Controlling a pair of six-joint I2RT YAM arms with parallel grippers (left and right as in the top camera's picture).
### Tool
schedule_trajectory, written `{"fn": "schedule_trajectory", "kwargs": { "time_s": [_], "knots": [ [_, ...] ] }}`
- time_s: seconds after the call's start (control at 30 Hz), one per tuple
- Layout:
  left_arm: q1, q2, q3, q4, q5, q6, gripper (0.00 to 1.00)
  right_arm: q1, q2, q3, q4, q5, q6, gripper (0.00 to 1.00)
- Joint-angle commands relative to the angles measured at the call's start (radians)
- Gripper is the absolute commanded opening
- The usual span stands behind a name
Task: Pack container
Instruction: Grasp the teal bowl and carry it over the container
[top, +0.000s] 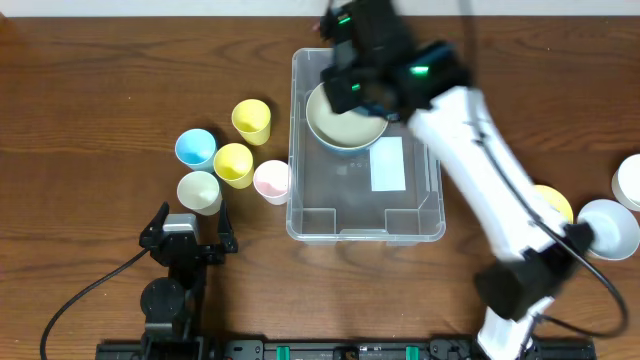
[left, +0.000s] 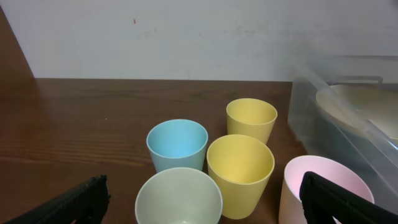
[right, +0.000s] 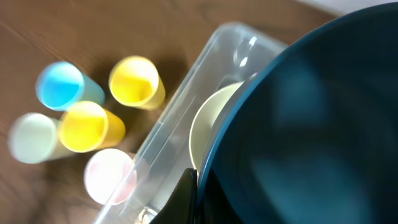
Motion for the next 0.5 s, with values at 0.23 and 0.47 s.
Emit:
{"fn": "schedule_trajectory", "kwargs": {
  "time_s": [0.23, 0.47],
  "knots": [
    [0.003, -0.001, -0.022, -0.032, -0.001, 0.014, 0.98, 0.031, 0.171, 0.004, 0.015, 0.096, -0.013, 0.01],
    [0.003, -0.001, -0.022, -0.032, -0.001, 0.014, 0.98, 0.031, 0.190, 0.004, 0.032, 0.094, -0.013, 0.05]
  ]
}}
